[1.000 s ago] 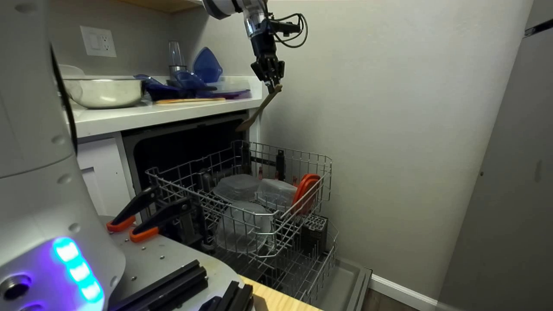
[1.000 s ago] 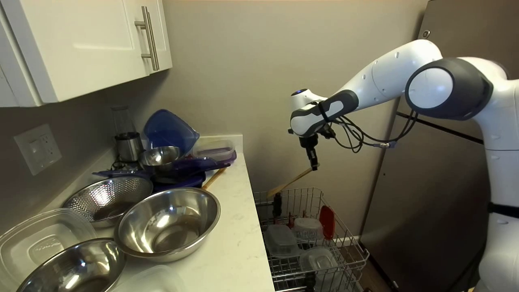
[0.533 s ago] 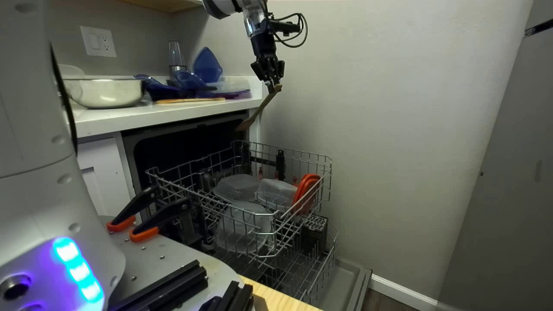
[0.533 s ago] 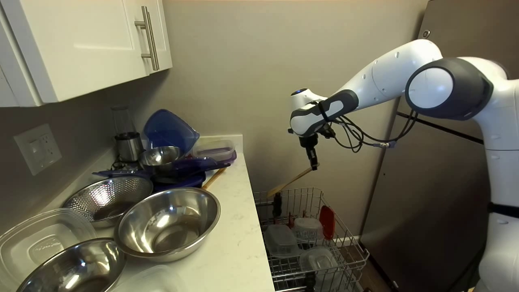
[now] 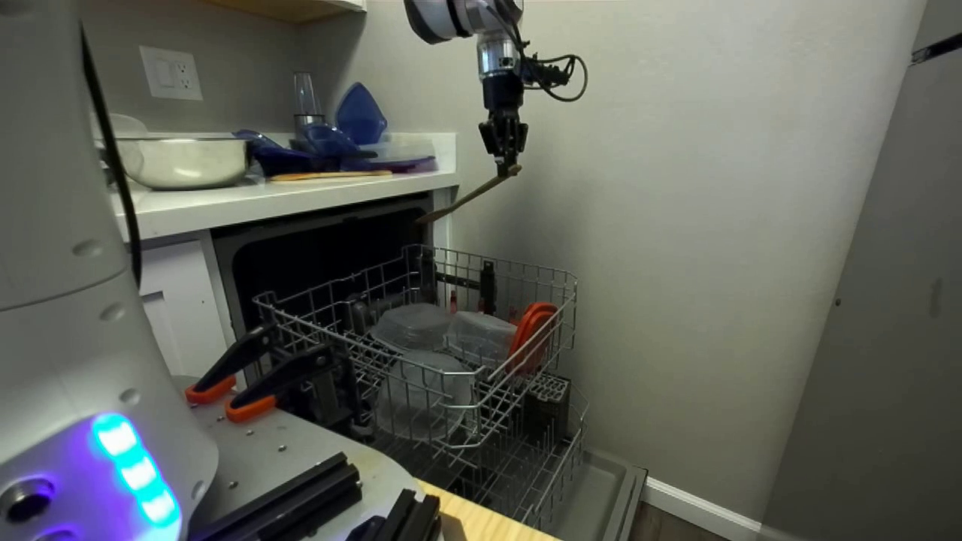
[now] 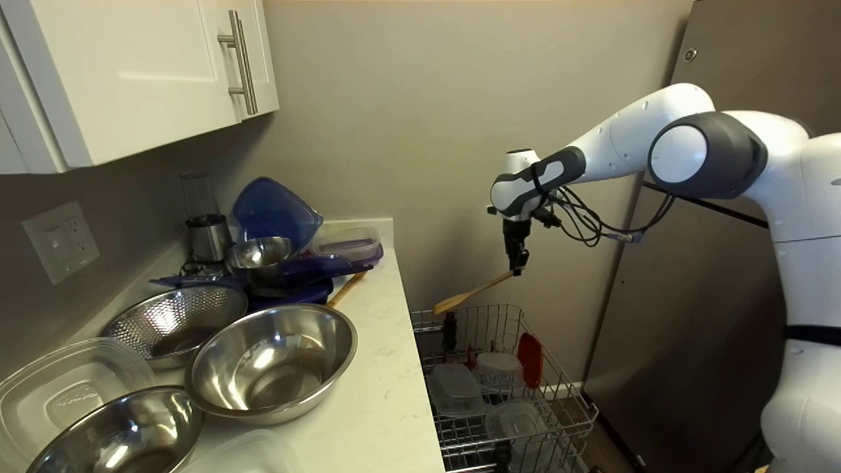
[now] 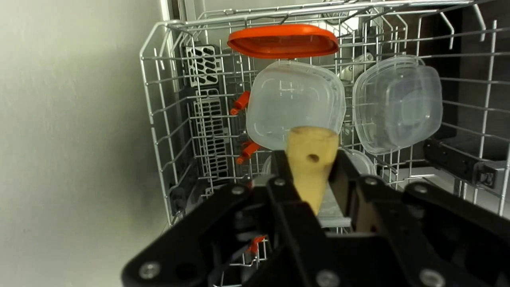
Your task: Put the wooden spatula in the dishwasher
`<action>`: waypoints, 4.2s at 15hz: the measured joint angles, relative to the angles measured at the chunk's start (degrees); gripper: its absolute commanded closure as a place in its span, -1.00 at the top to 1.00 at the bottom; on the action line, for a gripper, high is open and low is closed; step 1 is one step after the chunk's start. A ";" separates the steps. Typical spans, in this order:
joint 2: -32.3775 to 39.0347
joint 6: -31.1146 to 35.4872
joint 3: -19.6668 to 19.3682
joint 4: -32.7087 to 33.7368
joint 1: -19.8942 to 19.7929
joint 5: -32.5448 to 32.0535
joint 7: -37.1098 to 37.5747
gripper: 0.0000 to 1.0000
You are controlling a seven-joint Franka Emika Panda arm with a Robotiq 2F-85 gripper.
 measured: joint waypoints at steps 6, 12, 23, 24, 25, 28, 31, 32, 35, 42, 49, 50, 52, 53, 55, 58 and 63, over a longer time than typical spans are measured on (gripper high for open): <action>11.55 -1.73 1.23 11.02 -1.70 4.49 -7.06 -0.85; 20.86 -2.45 -0.90 21.57 2.45 3.22 -2.78 -0.85; 33.59 -5.98 -2.77 39.72 6.72 0.73 4.67 -0.85; 34.62 -6.75 -3.01 41.36 6.94 0.63 4.80 -0.85; 35.63 -7.36 -3.20 42.88 7.10 0.54 4.85 -0.85; 38.42 -8.82 -3.78 47.01 7.67 0.15 4.85 -0.85; 40.89 -9.61 -4.66 50.36 8.57 -0.54 4.85 -0.85; 41.53 -9.61 -5.12 51.16 8.88 -0.63 4.85 -0.85; 43.09 -9.97 -6.12 53.46 9.38 -0.63 4.85 -0.40; 43.63 -10.66 -6.45 54.64 9.48 -0.63 4.85 -0.85; 46.93 -1.92 -5.15 54.62 8.65 -0.18 -0.16 -0.85; 47.56 -0.64 -5.02 54.62 8.46 -0.18 -1.14 -0.85; 48.53 1.24 -4.60 54.63 8.06 -0.14 -2.75 -0.85; 48.85 1.87 -4.21 54.63 7.85 -0.06 -3.43 -0.85; 49.33 3.16 -3.36 54.63 7.51 0.03 -4.49 -0.84; 49.67 3.93 -2.33 54.64 7.28 0.08 -4.88 0.23; 49.68 4.28 -1.34 54.88 6.77 0.10 -4.88 0.86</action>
